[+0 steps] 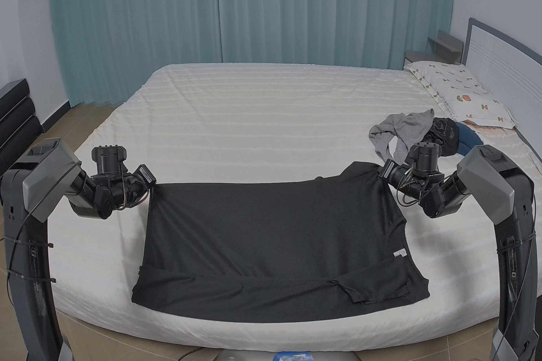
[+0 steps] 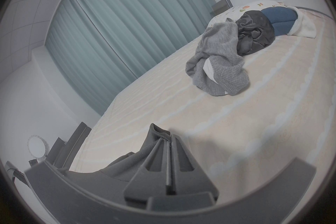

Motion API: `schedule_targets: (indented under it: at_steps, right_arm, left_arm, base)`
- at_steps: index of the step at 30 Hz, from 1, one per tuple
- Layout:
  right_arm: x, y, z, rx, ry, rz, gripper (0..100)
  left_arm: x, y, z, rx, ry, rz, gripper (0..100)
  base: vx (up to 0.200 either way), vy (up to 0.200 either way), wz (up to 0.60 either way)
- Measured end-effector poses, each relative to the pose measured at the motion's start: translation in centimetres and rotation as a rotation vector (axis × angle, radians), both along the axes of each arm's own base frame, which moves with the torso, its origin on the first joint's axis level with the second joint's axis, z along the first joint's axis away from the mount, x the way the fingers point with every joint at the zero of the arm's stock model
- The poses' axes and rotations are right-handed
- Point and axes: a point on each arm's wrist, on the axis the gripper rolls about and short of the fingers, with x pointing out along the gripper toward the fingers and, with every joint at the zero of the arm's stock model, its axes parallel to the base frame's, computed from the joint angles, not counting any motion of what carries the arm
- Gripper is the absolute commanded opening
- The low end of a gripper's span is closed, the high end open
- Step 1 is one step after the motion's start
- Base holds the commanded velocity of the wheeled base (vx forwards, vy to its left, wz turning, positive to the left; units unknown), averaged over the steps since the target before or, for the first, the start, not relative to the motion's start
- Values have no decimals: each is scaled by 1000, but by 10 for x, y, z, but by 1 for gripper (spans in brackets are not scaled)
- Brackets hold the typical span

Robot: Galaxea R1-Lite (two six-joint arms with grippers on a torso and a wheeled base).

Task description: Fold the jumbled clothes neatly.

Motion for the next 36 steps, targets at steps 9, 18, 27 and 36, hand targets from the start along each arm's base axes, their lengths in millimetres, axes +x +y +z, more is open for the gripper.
schedule_targets:
  at_steps: [9,18,27,36]
  right_arm:
    - [-6,0,4,5,-3,7,0]
    - [-23,-4,10,22,38,53,0]
    - [-47,-10,19,37,83,100,0]
    - [-72,-14,26,51,127,142,0]
  left_arm:
    - [-2,1,3,2,-2,0,0]
    - [-9,-1,0,-1,20,-18,0]
    - [-22,-2,4,-2,25,-32,0]
    - [-38,-4,11,16,4,-68,0]
  base:
    - [0,0,0]
    - [0,0,0]
    - [0,0,0]
    - [0,0,0]
